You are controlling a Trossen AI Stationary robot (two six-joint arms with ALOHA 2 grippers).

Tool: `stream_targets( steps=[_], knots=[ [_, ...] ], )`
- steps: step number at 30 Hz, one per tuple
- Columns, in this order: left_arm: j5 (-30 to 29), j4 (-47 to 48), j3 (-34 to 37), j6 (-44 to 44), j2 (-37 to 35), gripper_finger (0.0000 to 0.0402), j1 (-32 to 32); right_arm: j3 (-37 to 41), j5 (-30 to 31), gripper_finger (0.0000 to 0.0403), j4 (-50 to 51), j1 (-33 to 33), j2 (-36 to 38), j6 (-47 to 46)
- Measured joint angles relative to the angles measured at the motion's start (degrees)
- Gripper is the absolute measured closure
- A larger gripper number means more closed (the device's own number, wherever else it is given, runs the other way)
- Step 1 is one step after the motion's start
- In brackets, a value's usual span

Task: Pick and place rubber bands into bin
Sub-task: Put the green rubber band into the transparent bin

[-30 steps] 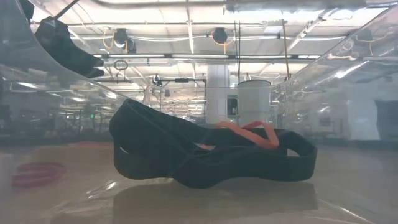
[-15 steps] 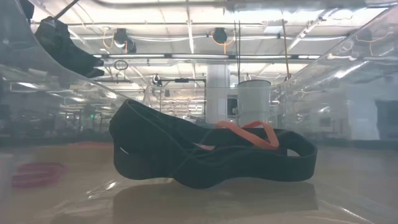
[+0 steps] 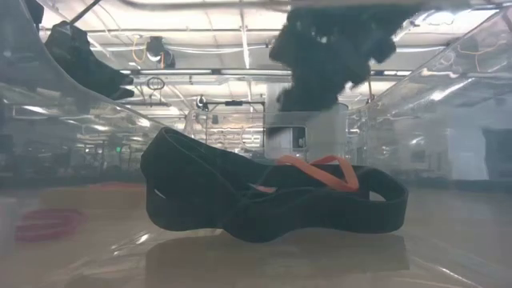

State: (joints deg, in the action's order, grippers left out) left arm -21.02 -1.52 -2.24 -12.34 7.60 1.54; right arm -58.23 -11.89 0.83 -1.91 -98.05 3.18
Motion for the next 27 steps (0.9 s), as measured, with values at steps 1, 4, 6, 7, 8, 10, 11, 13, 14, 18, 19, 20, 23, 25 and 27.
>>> stream_targets(
  steps=[1,4,6,7,8,10,11,13,14,18,19,20,23,25,27],
  knots=[
    [0.0,0.0,0.0,0.0,0.0,0.0192,0.0,0.1,-0.7,0.0289,0.2,0.0,-1.3,-1.0],
    [0.0,0.0,0.0,0.0,0.0,0.0192,0.0,0.1,-0.8,0.0289,0.4,0.0,-3.7,-3.5],
    [0.0,0.0,0.0,0.0,0.0,0.0192,0.0,0.1,0.5,0.0289,-0.1,0.0,-4.4,-3.6],
    [0.0,0.0,0.0,0.0,0.0,0.0192,0.0,0.1,1.4,0.0289,0.0,0.0,-4.6,-3.5],
    [0.0,0.0,0.0,0.0,0.0,0.0192,0.0,0.1,1.8,0.0289,0.1,0.1,-4.8,-3.2],
    [0.0,0.0,0.0,0.0,0.0,0.0192,0.0,0.1,3.0,0.0289,0.3,0.1,-4.9,-2.3],
    [0.0,0.0,0.0,0.0,0.0,0.0192,0.0,0.1,3.0,0.0289,0.3,0.1,-4.9,-2.0],
    [0.0,0.0,0.0,0.0,0.0,0.0192,0.0,0.1,3.1,0.0289,-0.1,0.1,-4.8,-1.5],
    [0.0,0.0,0.0,0.0,0.0,0.0192,0.0,0.1,3.1,0.0289,0.0,0.1,-4.8,-1.3],
    [0.0,0.0,0.0,-0.1,0.0,0.0192,0.0,0.1,3.0,0.0289,0.0,0.1,-4.8,-1.9],
    [0.0,0.0,0.0,-0.1,0.0,0.0192,0.0,0.1,2.9,0.0288,0.0,0.1,-4.8,-2.2],
    [0.0,0.0,0.0,-0.1,0.0,0.0192,0.0,0.1,2.8,0.0286,0.0,0.1,-4.8,-2.3],
    [0.0,0.0,0.0,-0.1,0.0,0.0192,0.0,0.1,2.8,0.0274,0.0,0.1,-4.8,-2.1],
    [0.0,0.0,0.0,-0.1,0.0,0.0192,0.0,0.1,2.8,0.0259,0.0,0.0,-4.8,-1.7],
    [0.0,0.0,0.0,-0.1,0.0,0.0192,0.0,0.1,2.9,0.0240,0.0,0.0,-4.8,-1.0]
  ],
)
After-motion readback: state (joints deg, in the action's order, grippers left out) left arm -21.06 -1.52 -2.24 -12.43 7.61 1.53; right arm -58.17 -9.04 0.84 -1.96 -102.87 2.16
